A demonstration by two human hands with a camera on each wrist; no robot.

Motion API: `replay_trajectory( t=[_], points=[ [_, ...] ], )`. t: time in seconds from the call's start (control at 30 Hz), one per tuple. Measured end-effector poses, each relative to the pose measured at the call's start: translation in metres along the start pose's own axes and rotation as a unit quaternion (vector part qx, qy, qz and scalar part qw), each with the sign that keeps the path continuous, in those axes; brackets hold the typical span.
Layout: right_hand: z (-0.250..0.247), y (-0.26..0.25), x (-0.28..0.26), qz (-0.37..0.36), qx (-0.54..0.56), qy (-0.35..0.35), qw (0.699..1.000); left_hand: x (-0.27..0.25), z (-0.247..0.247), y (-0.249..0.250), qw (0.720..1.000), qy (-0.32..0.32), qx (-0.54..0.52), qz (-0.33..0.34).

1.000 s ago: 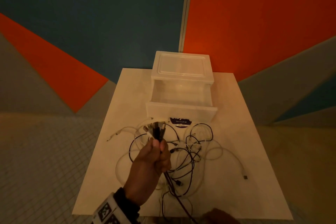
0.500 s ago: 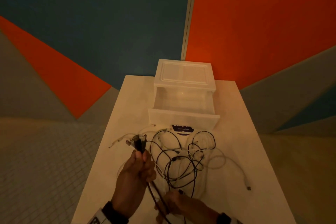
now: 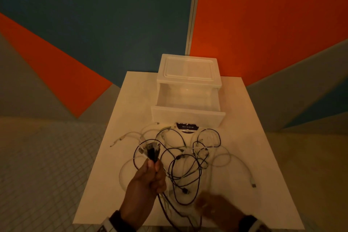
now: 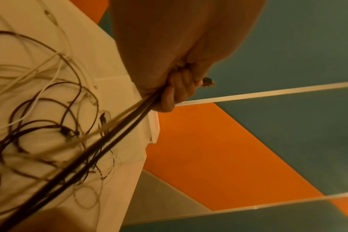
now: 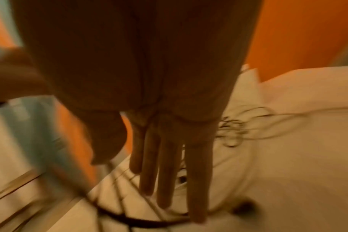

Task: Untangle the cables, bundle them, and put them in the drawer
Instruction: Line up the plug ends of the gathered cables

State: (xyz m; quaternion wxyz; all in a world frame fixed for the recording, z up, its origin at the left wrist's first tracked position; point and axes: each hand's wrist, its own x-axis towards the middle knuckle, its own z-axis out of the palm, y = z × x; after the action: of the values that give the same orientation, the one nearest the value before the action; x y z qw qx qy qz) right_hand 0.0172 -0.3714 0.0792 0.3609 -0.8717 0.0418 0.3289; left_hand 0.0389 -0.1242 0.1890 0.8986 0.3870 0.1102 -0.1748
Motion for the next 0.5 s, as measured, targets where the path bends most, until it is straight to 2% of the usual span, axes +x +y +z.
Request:
replay_trajectory(
  t=[0.03,0.07,0.1,0.13,0.17,0.2,0.27,0.4,0.5],
  points=[
    [-0.034,0.018,-0.01,-0.012,0.011,0.061,0.998,-0.001,-0.001,-0.001,1.0,-0.002,-0.006,-0.004],
    [-0.033,0.037,0.006,-0.004,0.028,0.12,0.992,-0.002,-0.002,-0.001,1.0,-0.002,-0.012,-0.006],
    [-0.054,0.06,0.016,0.055,-0.003,0.224,0.973,-0.002,-0.003,0.0,1.0,-0.003,-0.014,-0.006],
    [-0.068,0.082,0.028,0.12,-0.071,0.274,0.952,-0.002,-0.003,0.0,1.0,-0.003,-0.012,-0.006],
    [-0.077,0.096,0.032,0.19,-0.119,0.285,0.932,-0.001,-0.003,0.001,1.0,-0.003,-0.006,-0.007],
    [-0.077,0.111,0.038,0.234,-0.127,0.272,0.925,-0.001,-0.003,0.001,1.0,-0.002,0.002,-0.007],
    [-0.077,0.127,0.044,0.28,-0.149,0.218,0.923,0.0,-0.003,0.002,1.0,-0.004,0.012,-0.007],
    [-0.071,0.138,0.05,0.293,-0.146,0.2,0.924,0.001,-0.002,0.003,1.0,-0.011,0.013,-0.011],
    [-0.085,0.112,0.039,0.275,-0.123,0.193,0.934,0.001,-0.002,0.009,1.0,-0.017,0.012,-0.01]
  ],
)
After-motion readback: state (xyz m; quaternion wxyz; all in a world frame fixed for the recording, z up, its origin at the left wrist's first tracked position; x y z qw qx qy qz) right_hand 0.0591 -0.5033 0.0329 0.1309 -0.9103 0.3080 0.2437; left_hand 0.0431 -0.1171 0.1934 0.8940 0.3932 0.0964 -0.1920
